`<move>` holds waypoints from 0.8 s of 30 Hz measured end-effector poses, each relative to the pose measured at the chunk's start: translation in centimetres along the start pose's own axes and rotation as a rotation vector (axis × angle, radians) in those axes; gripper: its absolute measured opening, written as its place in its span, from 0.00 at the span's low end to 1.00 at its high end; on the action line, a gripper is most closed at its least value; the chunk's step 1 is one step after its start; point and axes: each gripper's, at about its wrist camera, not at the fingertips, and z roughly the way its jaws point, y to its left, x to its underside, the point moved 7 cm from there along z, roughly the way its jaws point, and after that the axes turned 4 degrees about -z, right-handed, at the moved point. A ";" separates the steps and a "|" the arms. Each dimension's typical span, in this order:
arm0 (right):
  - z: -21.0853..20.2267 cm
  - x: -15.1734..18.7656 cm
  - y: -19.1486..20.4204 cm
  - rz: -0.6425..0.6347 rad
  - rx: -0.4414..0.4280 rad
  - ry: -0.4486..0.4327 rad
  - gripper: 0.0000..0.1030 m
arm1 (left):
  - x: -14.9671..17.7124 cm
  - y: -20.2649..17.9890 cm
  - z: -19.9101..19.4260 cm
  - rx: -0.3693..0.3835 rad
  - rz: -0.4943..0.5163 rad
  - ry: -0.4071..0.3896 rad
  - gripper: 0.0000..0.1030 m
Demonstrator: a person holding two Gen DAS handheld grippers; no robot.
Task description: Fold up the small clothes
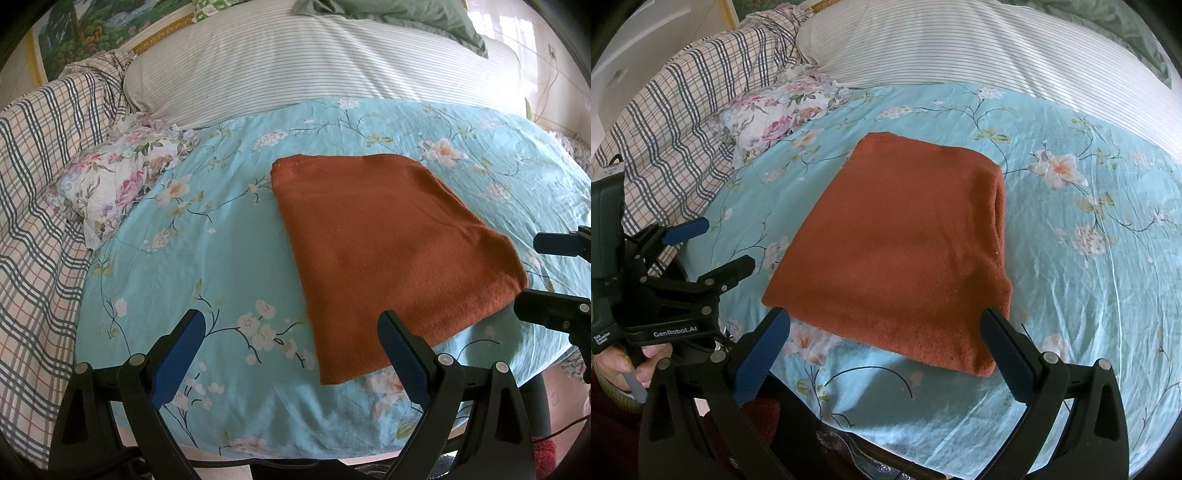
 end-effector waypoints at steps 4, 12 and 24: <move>0.2 -0.1 0.1 0.002 0.006 0.001 0.99 | -0.1 0.0 0.1 0.008 -0.005 0.001 0.92; 1.6 -1.7 -1.5 0.011 0.015 0.004 0.99 | -1.5 1.0 1.6 0.021 -0.056 0.023 0.92; 2.8 -2.2 -2.6 0.022 0.016 0.013 0.99 | -2.0 1.1 3.5 0.023 -0.072 0.052 0.92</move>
